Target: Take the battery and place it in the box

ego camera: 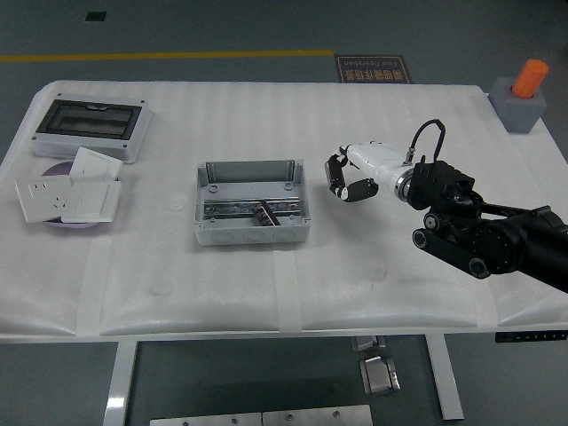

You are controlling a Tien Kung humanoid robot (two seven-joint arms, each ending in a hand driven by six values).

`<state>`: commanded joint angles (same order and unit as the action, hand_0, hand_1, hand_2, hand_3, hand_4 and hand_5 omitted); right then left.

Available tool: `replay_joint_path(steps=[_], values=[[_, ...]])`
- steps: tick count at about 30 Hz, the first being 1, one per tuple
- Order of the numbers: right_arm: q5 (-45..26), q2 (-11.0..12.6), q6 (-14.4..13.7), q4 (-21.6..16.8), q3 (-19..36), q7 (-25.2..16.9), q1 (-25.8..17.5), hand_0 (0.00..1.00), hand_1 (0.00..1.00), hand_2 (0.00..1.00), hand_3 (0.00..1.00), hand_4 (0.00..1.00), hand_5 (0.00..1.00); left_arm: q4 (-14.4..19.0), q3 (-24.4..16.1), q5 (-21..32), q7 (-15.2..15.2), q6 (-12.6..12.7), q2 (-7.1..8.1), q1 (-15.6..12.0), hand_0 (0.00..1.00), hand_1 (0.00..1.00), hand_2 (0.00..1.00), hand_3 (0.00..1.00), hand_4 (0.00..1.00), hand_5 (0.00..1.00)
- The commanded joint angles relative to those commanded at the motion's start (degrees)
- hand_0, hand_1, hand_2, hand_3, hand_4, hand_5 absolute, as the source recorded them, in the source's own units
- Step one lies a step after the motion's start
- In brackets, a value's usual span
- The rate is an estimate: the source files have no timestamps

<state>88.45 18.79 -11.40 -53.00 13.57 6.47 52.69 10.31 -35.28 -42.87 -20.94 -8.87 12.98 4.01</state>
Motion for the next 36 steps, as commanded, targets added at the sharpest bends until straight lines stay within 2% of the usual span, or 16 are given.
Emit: replay_joint_path(steps=[2, 9, 13, 14, 19, 20, 25, 26, 31, 32, 36], values=[[1.45, -0.22, 0.02, -2.37, 3.48, 0.36, -1.56, 0.930, 0.734, 0.719, 0.733, 0.514, 0.308, 0.00, -0.07, 0.02, -0.02, 0.01, -0.03, -0.12, 0.585, 0.643, 0.488, 0.546, 0.578, 0.342], [5.73, -3.30, 0.57, -11.64, 14.55, 1.13, -7.78, 0.929, 0.735, 0.720, 0.737, 0.508, 0.299, 0.00, -0.30, 0.04, -0.06, 0.05, -0.08, -0.29, 0.585, 0.643, 0.485, 0.545, 0.581, 0.346], [8.79, -4.90, 0.35, -16.06, 17.07, 1.51, -9.73, 0.929, 0.735, 0.720, 0.737, 0.508, 0.299, 0.00, -0.72, -0.35, -0.11, 0.20, 0.02, -0.24, 0.585, 0.643, 0.485, 0.545, 0.581, 0.346], [9.43, -5.39, 0.26, -16.72, 17.02, 1.67, -10.10, 0.928, 0.737, 0.739, 0.788, 0.638, 0.350, 0.00, -0.73, -0.36, -0.12, 0.24, 0.05, -0.21, 0.585, 0.643, 0.484, 0.545, 0.583, 0.349], [10.48, -6.36, 0.21, -16.58, 15.49, 2.13, -10.50, 0.928, 0.737, 0.739, 0.788, 0.638, 0.350, 0.00, -0.75, -0.41, -0.18, 0.28, 0.10, -0.18, 0.585, 0.643, 0.484, 0.545, 0.583, 0.349], [10.51, -6.41, 0.29, -16.39, 15.19, 2.20, -10.51, 0.998, 0.998, 0.992, 0.998, 0.924, 0.477, 0.00, -0.69, -0.36, -0.18, 0.27, 0.11, -0.19, 0.585, 0.642, 0.484, 0.545, 0.585, 0.349], [10.78, -6.36, 0.54, -15.75, 14.66, 2.37, -10.43, 0.998, 0.998, 0.992, 0.998, 0.924, 0.477, 0.00, -0.71, -0.36, -0.25, 0.27, 0.08, -0.25, 0.585, 0.642, 0.484, 0.545, 0.585, 0.349], [10.84, -6.35, 0.57, -15.68, 14.62, 2.38, -10.40, 0.998, 0.998, 0.998, 0.998, 0.994, 0.517, 0.00, -0.73, -0.39, -0.26, 0.28, 0.08, -0.26, 0.584, 0.641, 0.484, 0.545, 0.585, 0.347], [11.16, -6.27, 0.65, -15.29, 14.60, 2.46, -10.28, 0.998, 0.998, 0.998, 0.998, 0.994, 0.517, 0.00, -0.52, -0.21, -0.21, 0.27, 0.08, -0.19, 0.584, 0.641, 0.484, 0.545, 0.585, 0.347], [11.15, -6.22, 0.64, -15.26, 14.65, 2.45, -10.28, 0.998, 0.998, 0.998, 0.998, 0.998, 0.541, 0.00, -0.49, -0.19, -0.20, 0.27, 0.08, -0.17, 0.584, 0.641, 0.483, 0.544, 0.584, 0.347], [10.06, -4.95, -0.13, -16.08, 16.40, 2.31, -10.58, 0.998, 0.998, 0.998, 0.998, 0.998, 0.541, 0.00, -0.33, -0.08, -0.17, 0.25, 0.10, -0.21, 0.584, 0.641, 0.483, 0.544, 0.584, 0.347]])
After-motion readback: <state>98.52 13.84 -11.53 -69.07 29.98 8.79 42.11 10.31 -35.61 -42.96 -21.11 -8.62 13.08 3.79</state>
